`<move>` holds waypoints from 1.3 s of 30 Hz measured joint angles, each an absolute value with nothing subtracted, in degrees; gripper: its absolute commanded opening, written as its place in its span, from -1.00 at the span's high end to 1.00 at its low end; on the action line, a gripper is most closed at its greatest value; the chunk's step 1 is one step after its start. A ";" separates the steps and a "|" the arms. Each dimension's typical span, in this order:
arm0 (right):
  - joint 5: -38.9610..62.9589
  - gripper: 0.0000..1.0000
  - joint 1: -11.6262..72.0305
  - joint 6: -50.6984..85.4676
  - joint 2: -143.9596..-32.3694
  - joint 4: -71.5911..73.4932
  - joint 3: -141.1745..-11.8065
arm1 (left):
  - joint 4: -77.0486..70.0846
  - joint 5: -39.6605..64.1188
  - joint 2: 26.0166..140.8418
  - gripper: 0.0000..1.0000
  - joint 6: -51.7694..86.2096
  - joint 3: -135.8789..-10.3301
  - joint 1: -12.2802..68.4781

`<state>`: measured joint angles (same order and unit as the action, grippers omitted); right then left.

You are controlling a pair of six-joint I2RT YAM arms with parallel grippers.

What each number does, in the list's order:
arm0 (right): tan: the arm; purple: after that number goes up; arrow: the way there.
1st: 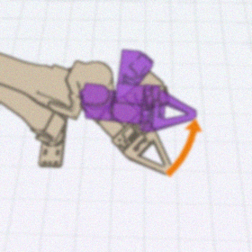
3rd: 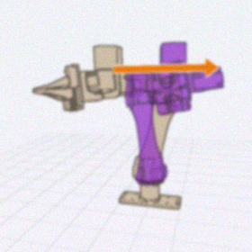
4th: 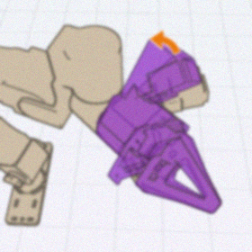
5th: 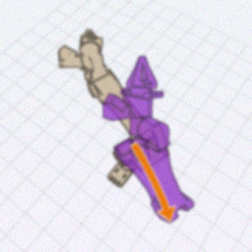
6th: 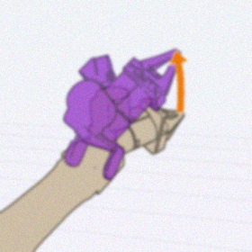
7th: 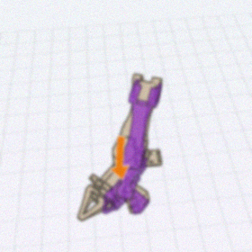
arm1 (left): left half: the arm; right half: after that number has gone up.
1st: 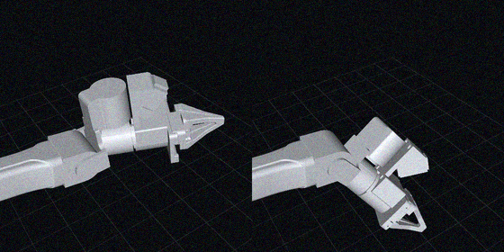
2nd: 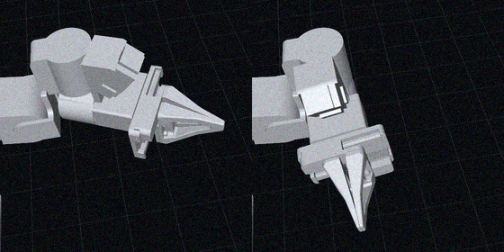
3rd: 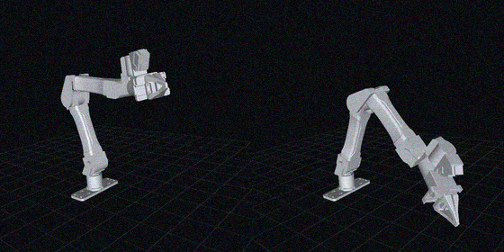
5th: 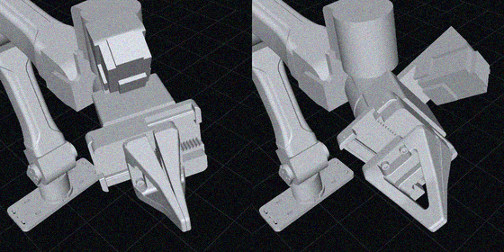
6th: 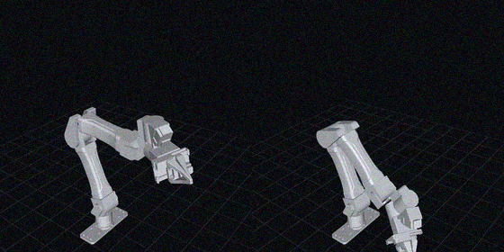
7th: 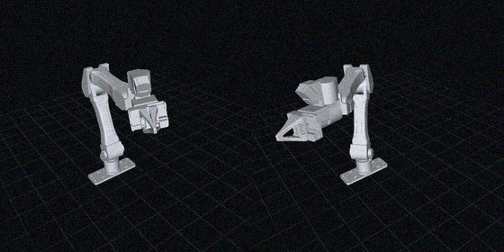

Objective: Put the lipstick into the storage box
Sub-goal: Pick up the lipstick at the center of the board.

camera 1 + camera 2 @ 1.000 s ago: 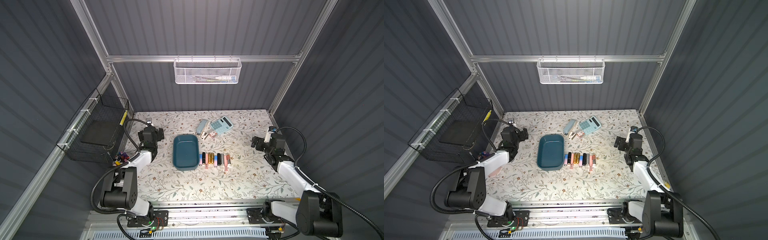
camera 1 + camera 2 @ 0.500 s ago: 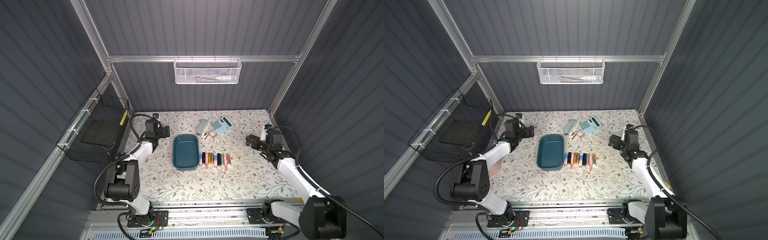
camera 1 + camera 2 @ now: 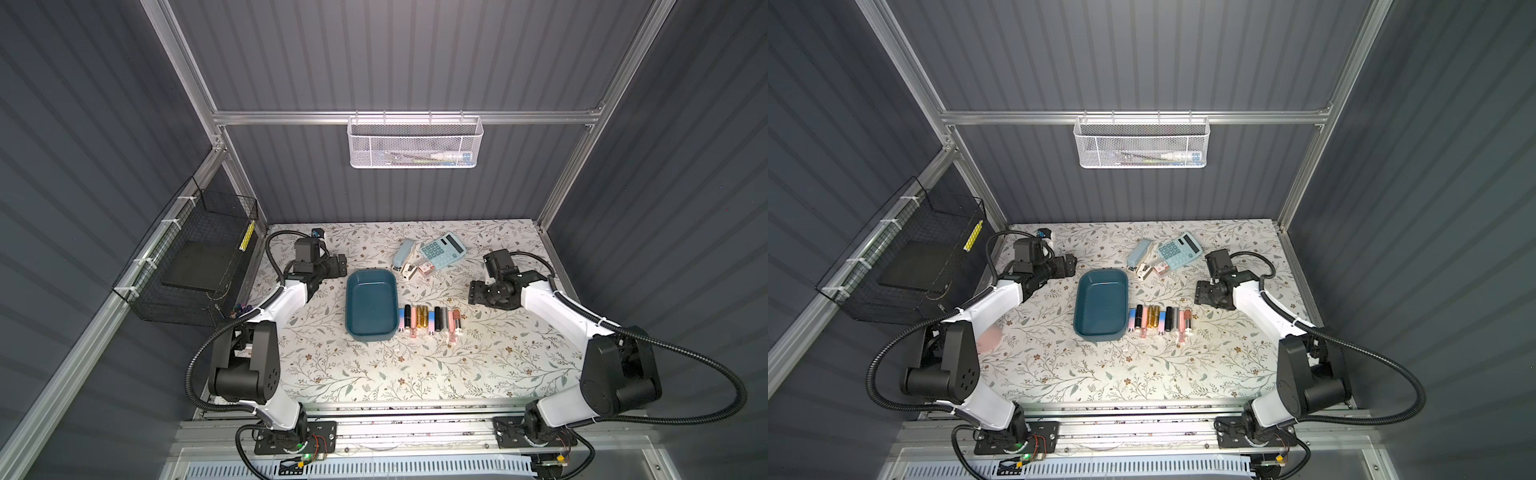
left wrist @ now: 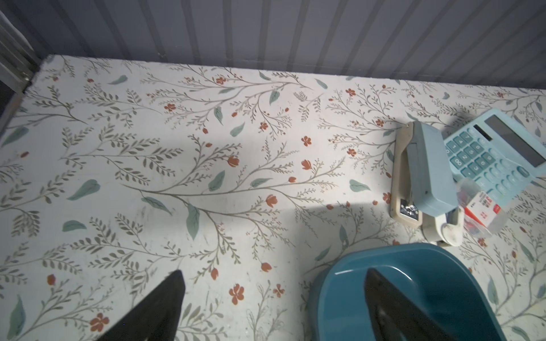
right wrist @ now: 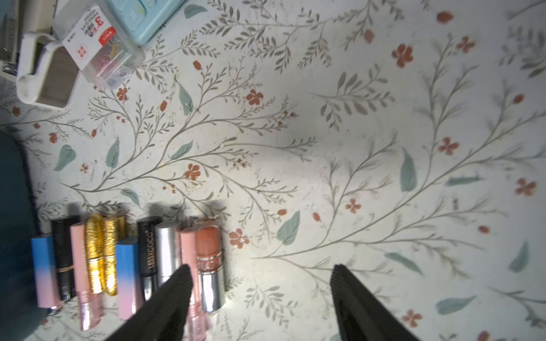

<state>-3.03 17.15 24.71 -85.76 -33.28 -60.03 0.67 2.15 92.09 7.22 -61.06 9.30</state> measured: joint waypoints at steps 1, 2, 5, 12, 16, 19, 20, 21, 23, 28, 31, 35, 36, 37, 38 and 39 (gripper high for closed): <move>-2.96 -0.17 17.91 25.26 -85.76 -33.71 -60.07 | 1.08 2.13 91.92 -0.94 7.31 -61.06 10.00; -2.94 0.46 18.74 25.87 -85.76 -34.15 -60.12 | 1.39 2.13 91.74 -0.94 7.35 -61.06 10.76; -2.37 0.42 20.78 26.92 -85.78 -34.92 -60.20 | 2.04 2.07 91.48 -0.94 7.38 -61.21 12.99; -0.64 0.01 21.80 28.47 -87.94 -35.29 -60.18 | 4.10 1.96 91.50 -0.94 8.45 -63.46 16.60; 0.49 -0.06 21.80 28.47 -89.03 -35.24 -60.14 | 4.82 1.89 91.50 -0.94 9.30 -63.46 16.95; 1.56 -0.06 21.96 28.45 -90.04 -35.09 -60.14 | 5.30 1.08 91.00 -0.94 9.52 -62.89 16.95; 1.80 -0.06 22.09 28.45 -90.48 -34.96 -60.14 | 5.48 0.84 90.65 -0.93 9.52 -62.59 16.95; 2.00 -0.05 22.24 28.45 -90.94 -34.79 -60.14 | 5.65 0.58 90.30 -0.94 9.54 -62.37 16.95; 2.39 -0.03 22.65 28.40 -91.96 -34.59 -60.14 | 6.07 0.19 89.45 -0.94 9.54 -61.89 16.95; 2.83 0.00 23.09 28.34 -94.13 -34.04 -60.14 | 6.39 -0.71 88.16 -0.91 9.50 -60.97 16.95; 2.83 0.03 23.24 28.49 -94.83 -33.85 -60.14 | 6.46 -1.52 87.99 -0.91 9.47 -60.66 16.95; 2.83 0.09 23.35 28.53 -95.77 -33.80 -60.14 | 6.68 -2.17 87.96 -0.91 9.23 -60.58 16.95; 2.83 0.09 23.35 28.51 -96.03 -33.78 -60.14 | 6.70 -2.37 87.96 -0.91 9.21 -60.58 16.95; 2.83 0.10 23.35 28.53 -96.33 -33.74 -60.14 | 6.68 -2.57 87.96 -0.91 9.19 -60.58 16.95; 2.83 0.10 23.35 28.53 -96.62 -33.71 -60.14 | 6.70 -2.66 87.96 -0.91 9.17 -60.58 16.95; 2.81 0.10 23.35 28.51 -96.88 -33.67 -60.14 | 6.68 -2.83 87.96 -0.91 9.06 -60.58 16.95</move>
<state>2.81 23.35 28.51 -96.88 -33.67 -60.14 6.68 -2.83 87.96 9.06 -60.58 16.95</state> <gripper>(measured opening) 0.452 0.957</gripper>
